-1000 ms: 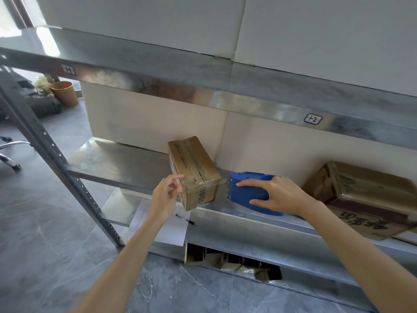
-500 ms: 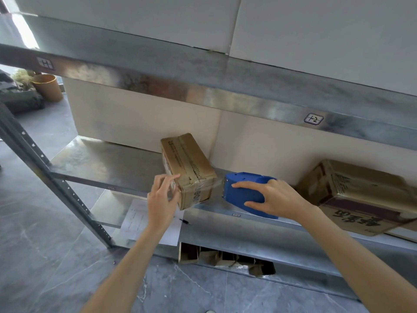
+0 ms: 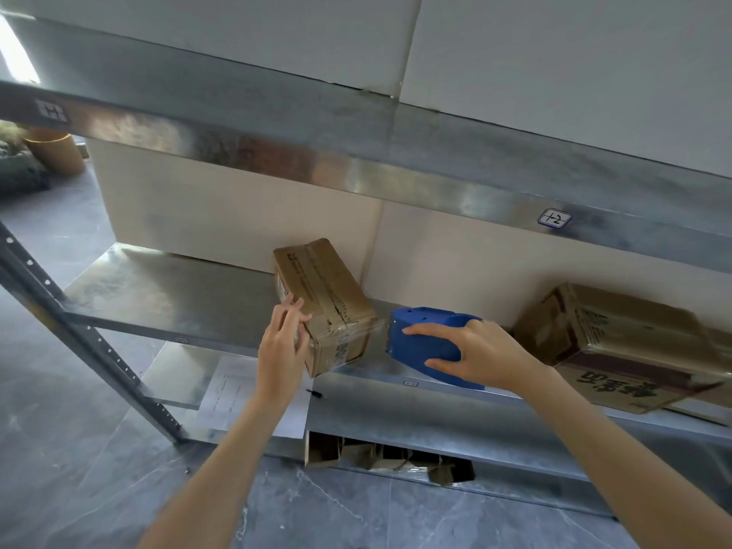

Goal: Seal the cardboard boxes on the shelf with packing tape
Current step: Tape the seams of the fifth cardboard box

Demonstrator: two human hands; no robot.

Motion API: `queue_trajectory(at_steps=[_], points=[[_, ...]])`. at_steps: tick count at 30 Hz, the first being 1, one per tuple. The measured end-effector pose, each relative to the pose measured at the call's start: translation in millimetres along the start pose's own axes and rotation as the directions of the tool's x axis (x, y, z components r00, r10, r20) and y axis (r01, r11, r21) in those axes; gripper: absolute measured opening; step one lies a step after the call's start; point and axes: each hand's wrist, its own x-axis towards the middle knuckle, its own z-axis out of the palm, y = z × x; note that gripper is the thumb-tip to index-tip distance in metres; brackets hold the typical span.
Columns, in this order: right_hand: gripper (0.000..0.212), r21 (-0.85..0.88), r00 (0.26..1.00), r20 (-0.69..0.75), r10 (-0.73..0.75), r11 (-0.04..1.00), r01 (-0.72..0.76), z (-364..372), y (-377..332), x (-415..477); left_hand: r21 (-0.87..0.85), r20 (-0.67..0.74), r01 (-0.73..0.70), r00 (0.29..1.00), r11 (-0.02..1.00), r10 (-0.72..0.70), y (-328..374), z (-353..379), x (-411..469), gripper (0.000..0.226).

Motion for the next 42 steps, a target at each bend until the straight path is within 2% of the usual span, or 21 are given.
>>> queue_trajectory(at_steps=[7,12,16,22,25,33,42], points=[[0.052,0.005,0.999,-0.029,0.026,1.0,-0.026,3,-1,5,-0.004,0.069,-0.125,0.99,0.992,0.125,-8,-4,-1,0.038],[0.051,0.015,0.999,-0.025,0.031,0.999,-0.031,0,-3,8,0.043,0.171,-0.151,0.975,0.988,0.142,-8,-13,2,0.054],[0.051,0.028,0.999,-0.024,0.026,0.999,-0.025,-2,-4,9,0.058,0.142,-0.106,0.985,0.993,0.097,-10,-12,4,0.047],[0.051,0.024,0.999,-0.028,0.015,1.0,-0.015,0,-3,9,0.116,0.054,-0.11,0.993,0.987,0.104,-10,-9,10,0.028],[0.052,0.035,0.999,-0.041,0.01,0.999,-0.009,1,-3,10,0.104,0.054,-0.096,0.994,0.99,0.09,-8,-8,7,0.028],[0.051,0.02,0.999,-0.031,0.012,1.0,-0.012,7,0,10,-0.032,0.18,-0.095,0.979,0.995,0.099,-10,-9,-4,0.056],[0.052,0.0,1.0,-0.03,0.002,1.0,-0.002,2,-1,8,-0.024,0.216,-0.085,0.972,0.996,0.088,-3,-11,-14,0.073]])
